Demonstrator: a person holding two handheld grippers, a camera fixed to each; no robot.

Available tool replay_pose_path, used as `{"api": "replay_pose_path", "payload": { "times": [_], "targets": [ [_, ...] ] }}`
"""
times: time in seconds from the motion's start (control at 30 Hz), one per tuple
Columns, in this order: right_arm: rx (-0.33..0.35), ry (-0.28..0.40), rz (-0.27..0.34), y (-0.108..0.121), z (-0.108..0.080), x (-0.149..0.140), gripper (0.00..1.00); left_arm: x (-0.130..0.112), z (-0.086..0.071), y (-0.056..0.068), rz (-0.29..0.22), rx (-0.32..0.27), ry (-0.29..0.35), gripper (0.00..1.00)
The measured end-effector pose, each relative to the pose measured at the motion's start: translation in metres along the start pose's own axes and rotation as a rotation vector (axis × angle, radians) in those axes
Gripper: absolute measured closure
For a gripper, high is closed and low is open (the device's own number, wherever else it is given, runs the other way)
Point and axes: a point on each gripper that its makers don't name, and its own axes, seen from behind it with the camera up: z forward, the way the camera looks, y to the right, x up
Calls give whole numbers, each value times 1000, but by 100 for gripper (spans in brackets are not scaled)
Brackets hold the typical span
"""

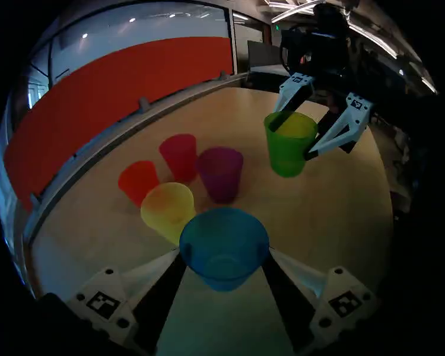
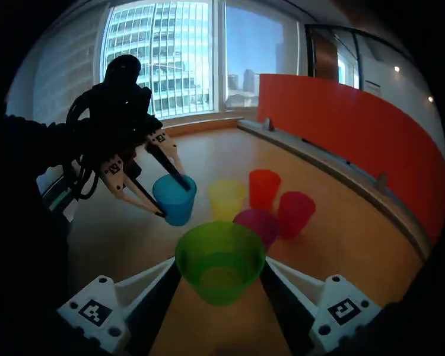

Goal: Pour water

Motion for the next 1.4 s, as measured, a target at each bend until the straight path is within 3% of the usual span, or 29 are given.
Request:
{"api": "replay_pose_path", "payload": {
  "times": [0.27, 0.6, 1.4],
  "targets": [
    [11, -18, 4, -1, 12, -10, 10, -12, 12, 2, -6, -18, -28, 14],
    [8, -31, 14, 2, 22, -21, 10, -19, 20, 1, -33, -29, -18, 14],
    [10, -60, 26, -5, 46, -42, 9, -40, 18, 2, -37, -33, -44, 13]
  ]
}}
